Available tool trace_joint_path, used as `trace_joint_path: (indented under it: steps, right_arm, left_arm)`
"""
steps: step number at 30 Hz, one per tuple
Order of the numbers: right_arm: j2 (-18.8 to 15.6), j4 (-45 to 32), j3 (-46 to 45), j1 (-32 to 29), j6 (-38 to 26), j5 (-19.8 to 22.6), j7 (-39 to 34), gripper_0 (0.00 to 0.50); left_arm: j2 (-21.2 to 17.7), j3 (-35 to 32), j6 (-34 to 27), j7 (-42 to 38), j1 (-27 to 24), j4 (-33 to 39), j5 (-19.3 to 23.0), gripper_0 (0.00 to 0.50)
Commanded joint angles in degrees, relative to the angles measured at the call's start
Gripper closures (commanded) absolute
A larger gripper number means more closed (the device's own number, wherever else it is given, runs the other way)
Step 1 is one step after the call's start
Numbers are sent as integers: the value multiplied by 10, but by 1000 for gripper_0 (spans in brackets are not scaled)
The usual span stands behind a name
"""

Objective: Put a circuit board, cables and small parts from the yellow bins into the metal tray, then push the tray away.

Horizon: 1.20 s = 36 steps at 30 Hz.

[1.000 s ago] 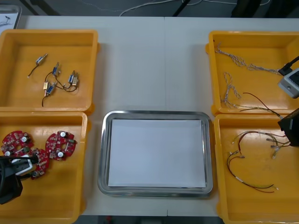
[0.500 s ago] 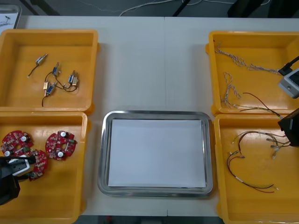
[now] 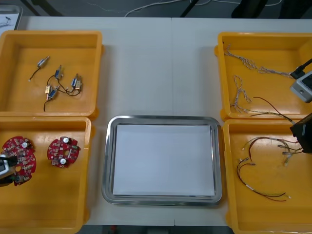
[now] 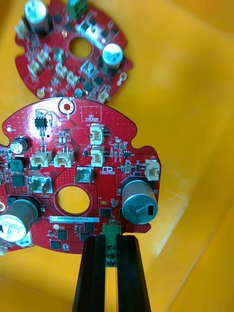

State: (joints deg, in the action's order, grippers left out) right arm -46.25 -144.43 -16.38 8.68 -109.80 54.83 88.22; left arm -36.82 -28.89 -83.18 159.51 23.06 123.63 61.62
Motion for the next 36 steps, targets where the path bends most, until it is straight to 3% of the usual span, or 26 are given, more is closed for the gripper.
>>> trace_joint_path:
  steps: [1, 22, 27, 36]
  right_arm:
    - [-20, -16, -10, -8, -2, -1, -6, 500]
    - [-20, -16, -10, -8, -2, -1, -6, 500]
    - [-20, -16, -10, -8, -2, -1, -6, 500]
    - [-20, -16, -10, -8, -2, -1, -6, 500]
  left_arm:
    - [-37, -10, -9, -97, 11, 53, 4, 500]
    - [-63, 29, -111, -557, -9, 245, -47, 500]
    - [-82, 82, -160, -700, -25, 264, -114, 500]
    - [-96, 127, -165, -789, -46, 264, -142, 500]
